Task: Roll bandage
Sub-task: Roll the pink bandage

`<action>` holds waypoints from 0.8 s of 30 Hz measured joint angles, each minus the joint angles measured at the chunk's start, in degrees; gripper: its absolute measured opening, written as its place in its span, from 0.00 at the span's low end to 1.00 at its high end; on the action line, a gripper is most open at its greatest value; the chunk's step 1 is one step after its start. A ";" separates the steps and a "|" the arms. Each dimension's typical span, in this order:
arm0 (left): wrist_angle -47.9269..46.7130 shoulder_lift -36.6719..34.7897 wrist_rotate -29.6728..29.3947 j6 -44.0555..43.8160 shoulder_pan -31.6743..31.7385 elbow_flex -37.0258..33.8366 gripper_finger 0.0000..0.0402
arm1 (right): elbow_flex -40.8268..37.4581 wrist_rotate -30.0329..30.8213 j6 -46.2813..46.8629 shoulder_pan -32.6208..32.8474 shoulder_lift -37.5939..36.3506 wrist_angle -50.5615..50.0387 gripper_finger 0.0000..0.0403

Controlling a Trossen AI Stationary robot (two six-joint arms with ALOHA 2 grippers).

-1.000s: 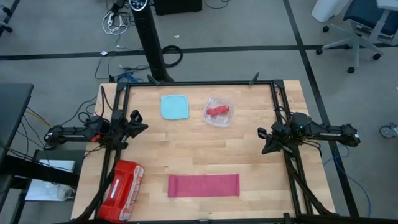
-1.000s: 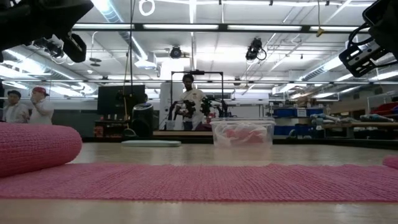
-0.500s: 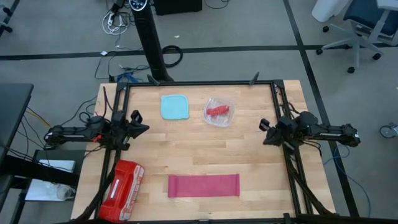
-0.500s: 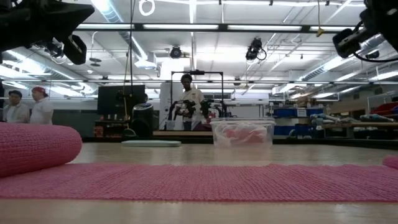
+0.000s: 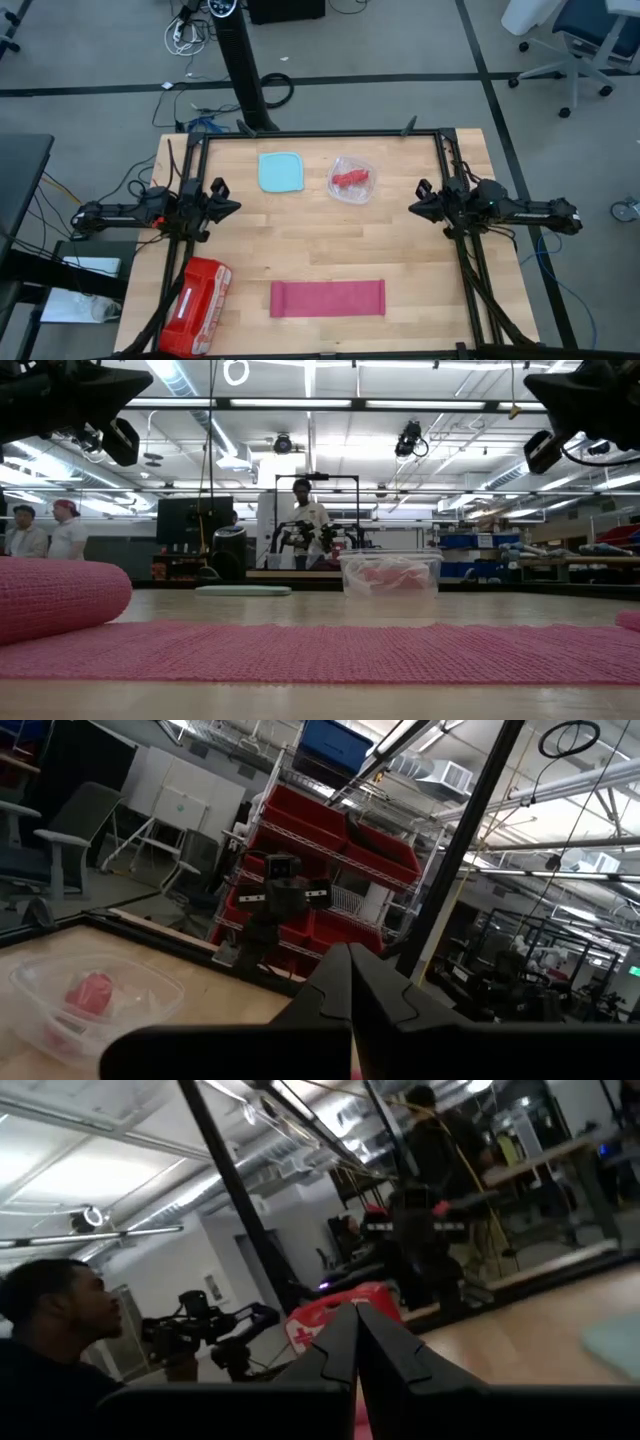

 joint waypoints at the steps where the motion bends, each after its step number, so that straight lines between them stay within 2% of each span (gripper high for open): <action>1: 0.00 0.00 -0.08 0.00 0.02 0.00 0.00 | 0.01 0.00 1.07 0.03 0.85 -0.01 0.03; 6: -0.15 0.00 0.15 -1.07 0.02 0.00 0.00 | 0.02 0.45 5.74 1.61 6.59 0.75 0.03; 10: -1.73 0.47 0.52 -1.16 0.02 0.00 0.00 | 0.02 2.93 7.08 4.19 12.86 5.15 0.03; 20: -1.97 5.87 0.86 -1.08 0.02 0.00 0.00 | 0.13 3.85 2.08 8.74 26.42 16.94 0.03; 24: -2.23 9.37 4.47 2.28 0.02 0.35 0.00 | 0.25 3.38 -1.04 9.51 29.06 18.90 0.03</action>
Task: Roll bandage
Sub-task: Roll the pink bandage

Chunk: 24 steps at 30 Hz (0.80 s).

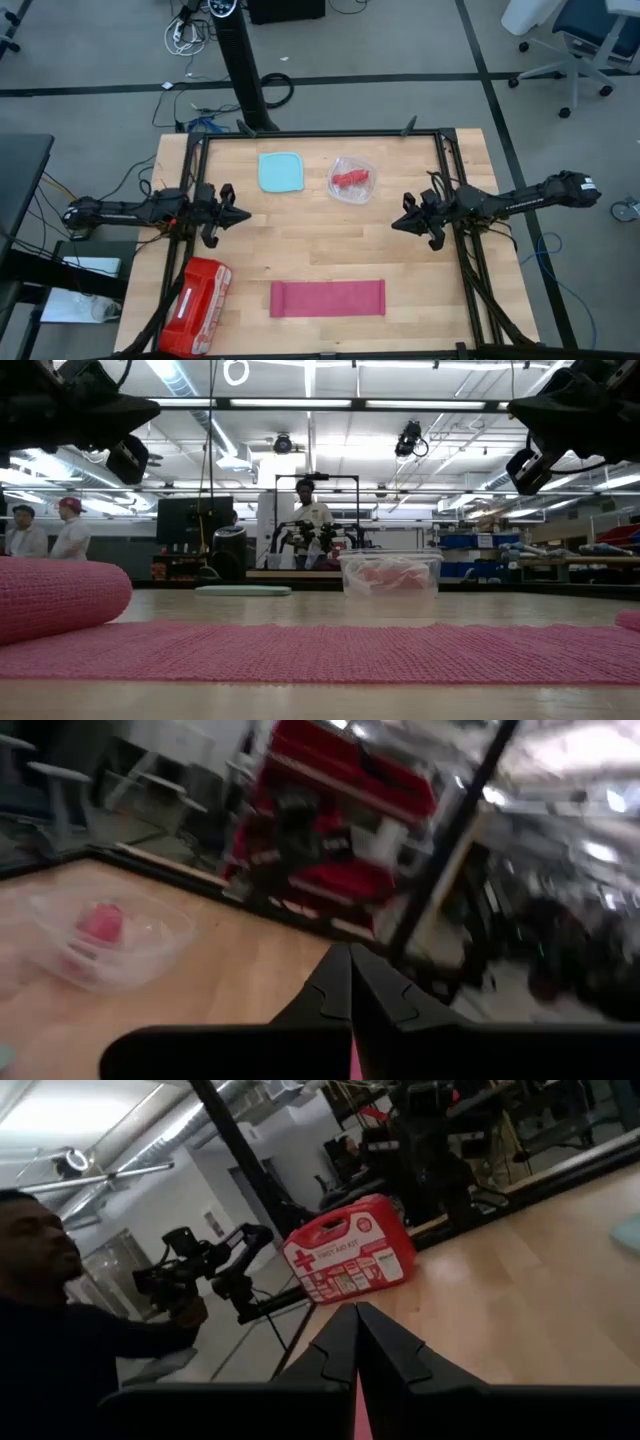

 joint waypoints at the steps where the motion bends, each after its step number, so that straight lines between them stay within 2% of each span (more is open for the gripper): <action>1: -0.80 1.27 0.69 1.22 -0.02 0.93 0.00 | 0.06 -0.13 -0.22 0.18 0.55 0.61 0.03; 6: -6.11 9.89 3.07 7.04 -0.02 9.33 0.00 | 0.19 1.87 1.46 0.79 4.18 2.28 0.03; 11: -13.71 22.44 3.05 13.71 -0.02 21.46 0.00 | 0.83 1.77 2.00 0.79 8.36 7.41 0.03; 17: -22.79 38.11 3.33 17.85 -1.21 35.02 0.00 | 4.43 -3.50 -1.16 0.79 13.29 7.26 0.03; 24: -31.18 53.65 3.78 19.07 -7.22 46.87 0.00 | 7.36 -8.84 -1.72 0.79 17.76 6.18 0.03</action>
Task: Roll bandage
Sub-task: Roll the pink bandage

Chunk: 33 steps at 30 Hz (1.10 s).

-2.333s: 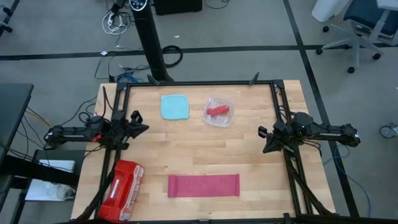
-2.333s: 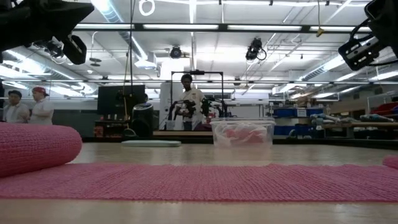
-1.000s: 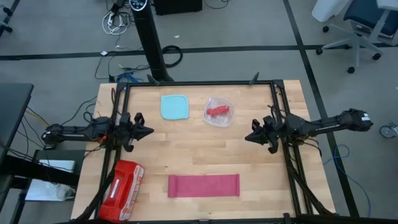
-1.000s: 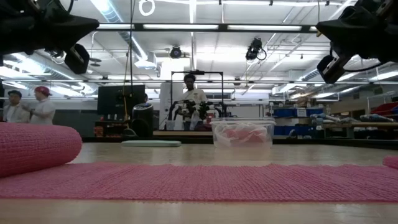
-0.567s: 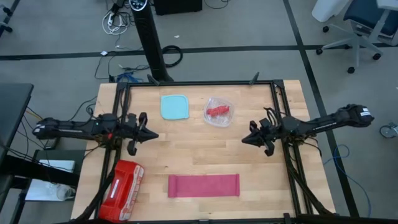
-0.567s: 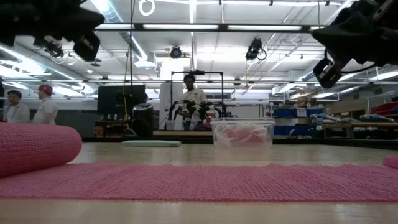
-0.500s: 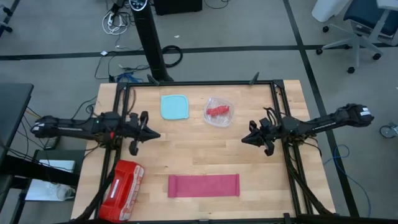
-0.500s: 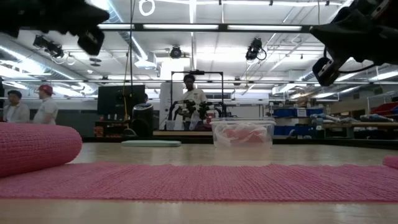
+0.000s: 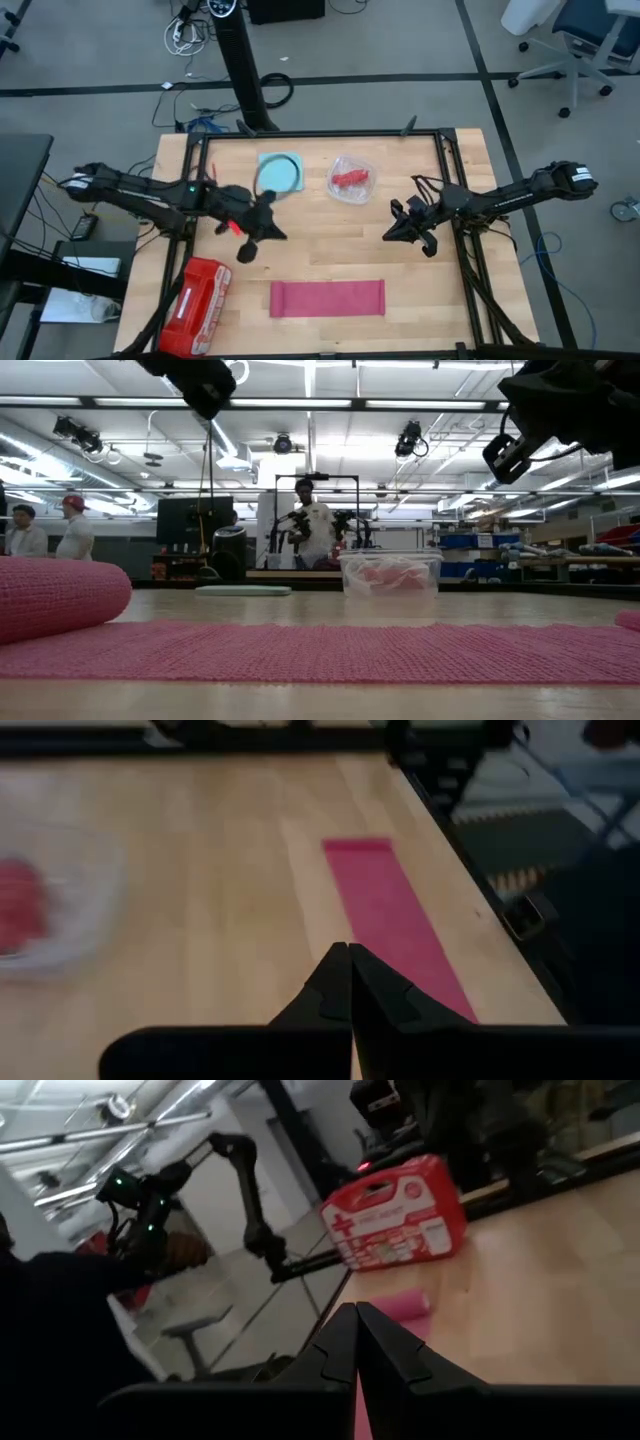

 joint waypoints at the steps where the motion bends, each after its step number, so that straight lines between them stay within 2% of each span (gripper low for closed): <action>1: -1.84 1.72 0.04 -0.16 -1.09 1.51 0.00 | 0.33 -0.40 0.03 0.00 0.44 -0.62 0.03; 6: -7.05 9.47 -1.69 -4.71 -6.84 8.16 0.00 | 1.94 -1.19 2.01 0.00 2.35 -4.18 0.03; 10: -9.81 13.83 -4.19 -8.41 -11.22 12.23 0.00 | 4.74 -1.91 2.12 0.13 3.86 -11.91 0.03; 14: -14.84 16.86 -8.00 -14.92 -14.58 15.02 0.00 | 7.94 1.64 0.56 2.19 5.63 -15.27 0.03; 18: -15.92 18.21 -10.79 -26.31 -17.58 16.11 0.00 | 11.68 7.76 -1.13 5.56 7.31 -19.43 0.03; 20: -14.83 18.66 -11.76 -31.66 -19.74 16.17 0.00 | 13.57 12.43 -1.58 7.48 7.64 -23.25 0.03; 24: -14.48 19.20 -17.33 -42.35 -24.66 16.24 0.00 | 16.62 21.86 -1.66 10.89 8.61 -29.30 0.03; 28: -13.78 19.96 -23.73 -53.50 -29.05 16.23 0.00 | 17.47 28.50 -1.55 13.42 9.19 -29.52 0.03; 33: -13.40 21.35 -24.81 -65.69 -32.06 16.29 0.00 | 17.61 34.23 -0.89 16.13 11.22 -28.70 0.03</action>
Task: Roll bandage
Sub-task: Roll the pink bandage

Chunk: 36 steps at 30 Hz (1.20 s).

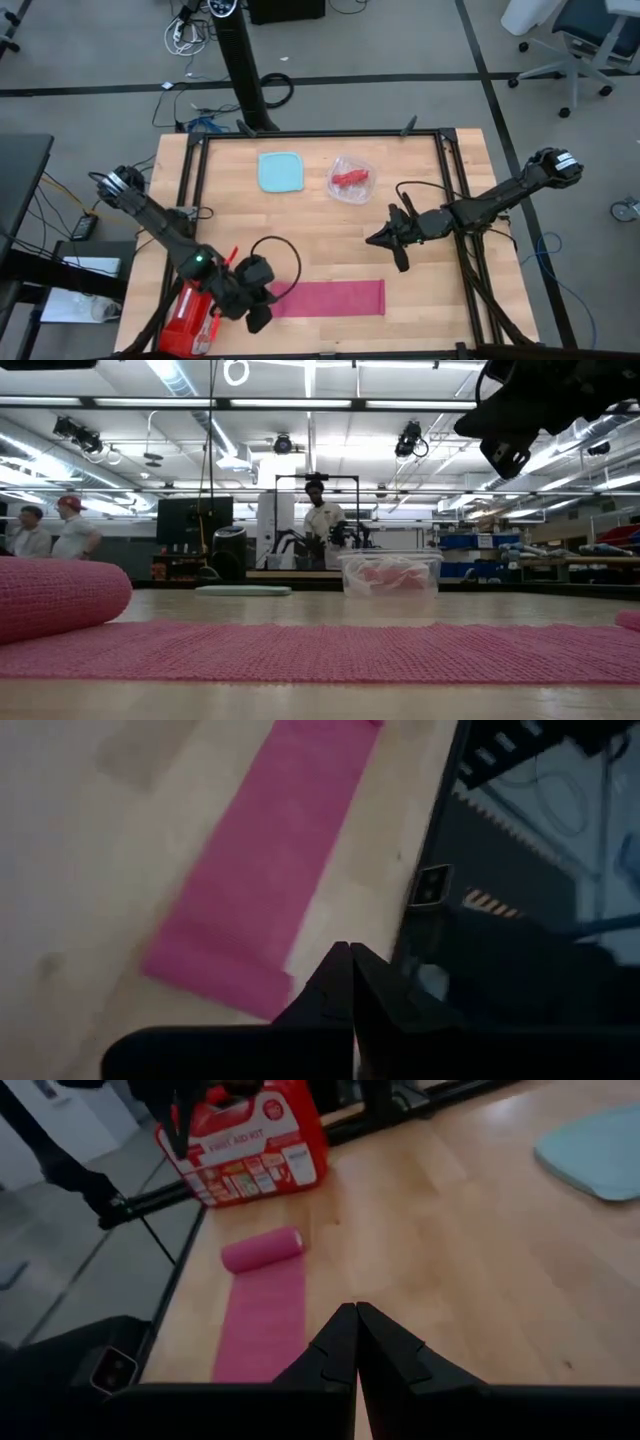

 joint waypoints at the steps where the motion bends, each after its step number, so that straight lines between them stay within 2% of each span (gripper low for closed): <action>1: -0.21 0.37 -0.02 -1.96 -0.52 0.01 0.00 | 0.04 0.40 0.52 0.47 0.77 -0.12 0.03; 9: 0.98 4.83 1.72 -18.92 -1.14 -0.06 0.00 | 0.81 1.41 1.42 2.54 9.83 1.81 0.03; 12: 0.51 6.36 4.10 -20.18 -0.66 -0.07 0.00 | 2.01 1.41 -0.06 2.50 13.32 2.27 0.03; 15: -1.81 7.34 5.66 -20.13 0.20 -0.08 0.00 | 3.81 -1.81 -2.45 2.51 16.11 2.47 0.03; 19: -5.95 8.49 8.38 -14.30 0.34 -0.08 0.00 | 6.09 -6.89 -7.35 2.51 19.69 2.41 0.03; 22: -6.68 9.07 9.64 -7.16 0.31 -0.12 0.00 | 6.63 -8.40 -9.87 2.53 20.82 2.74 0.03; 30: -6.69 11.69 9.69 16.37 0.38 -0.10 0.00 | 6.43 -11.53 -8.59 3.01 20.07 1.75 0.03; 36: -7.02 15.99 9.79 23.86 0.78 -0.12 0.00 | 6.45 -19.48 -6.57 5.37 19.38 -3.43 0.03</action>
